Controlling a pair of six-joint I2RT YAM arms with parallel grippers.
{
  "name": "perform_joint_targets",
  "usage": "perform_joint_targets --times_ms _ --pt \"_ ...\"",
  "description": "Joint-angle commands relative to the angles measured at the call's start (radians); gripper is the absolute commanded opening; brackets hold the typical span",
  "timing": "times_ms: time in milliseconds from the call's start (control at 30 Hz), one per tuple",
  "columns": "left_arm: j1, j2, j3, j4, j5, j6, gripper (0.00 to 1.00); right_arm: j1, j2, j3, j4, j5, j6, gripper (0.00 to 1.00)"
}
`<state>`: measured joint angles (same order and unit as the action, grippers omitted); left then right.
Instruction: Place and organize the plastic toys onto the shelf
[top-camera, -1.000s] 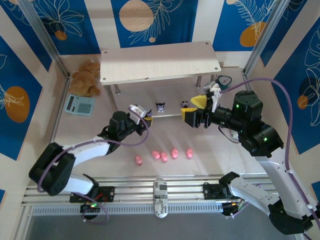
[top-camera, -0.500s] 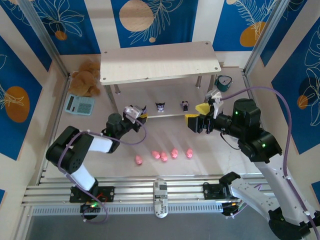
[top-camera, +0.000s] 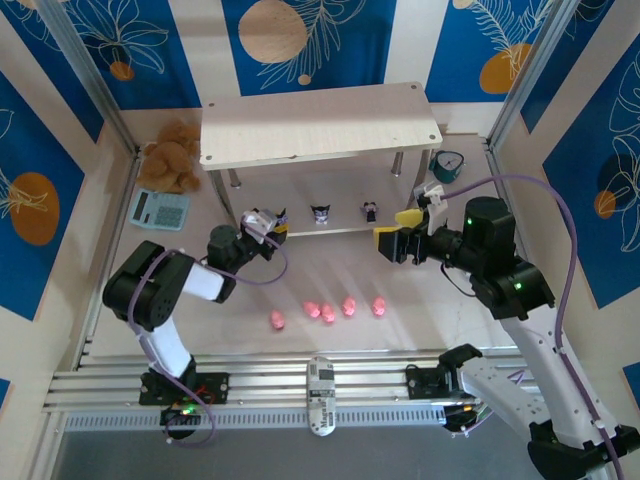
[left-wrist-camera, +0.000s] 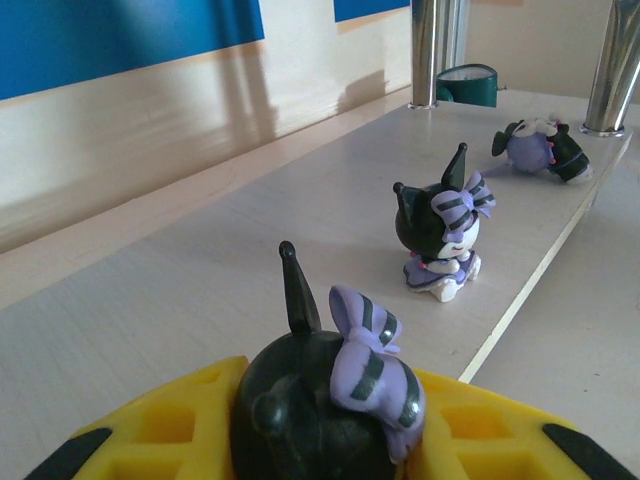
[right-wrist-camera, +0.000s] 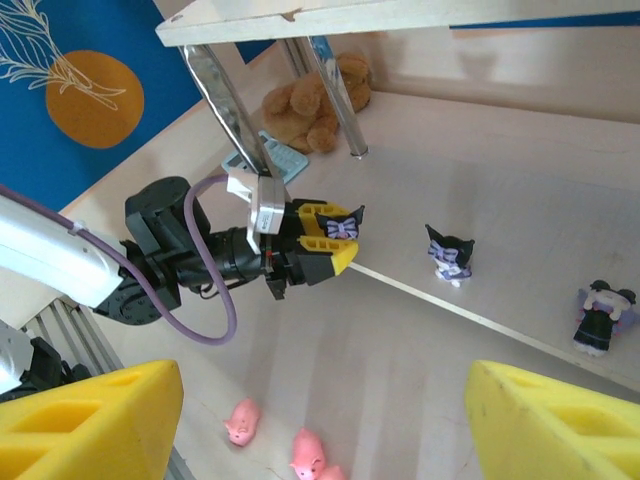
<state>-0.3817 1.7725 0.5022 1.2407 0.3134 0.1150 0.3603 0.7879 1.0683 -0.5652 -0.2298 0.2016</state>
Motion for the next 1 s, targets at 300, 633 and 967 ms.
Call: perform_joint_targets --times_ms 300,633,967 --pt "0.011 0.091 0.043 0.165 -0.065 0.021 0.21 -0.031 -0.012 -0.043 0.027 -0.059 0.014 0.75" --pt "0.01 0.144 0.081 0.166 -0.119 0.04 0.23 -0.047 -0.004 -0.065 0.04 -0.075 0.022 0.75" --pt "0.011 0.169 0.113 0.165 -0.127 0.034 0.26 -0.064 -0.004 -0.072 0.039 -0.08 0.021 0.75"
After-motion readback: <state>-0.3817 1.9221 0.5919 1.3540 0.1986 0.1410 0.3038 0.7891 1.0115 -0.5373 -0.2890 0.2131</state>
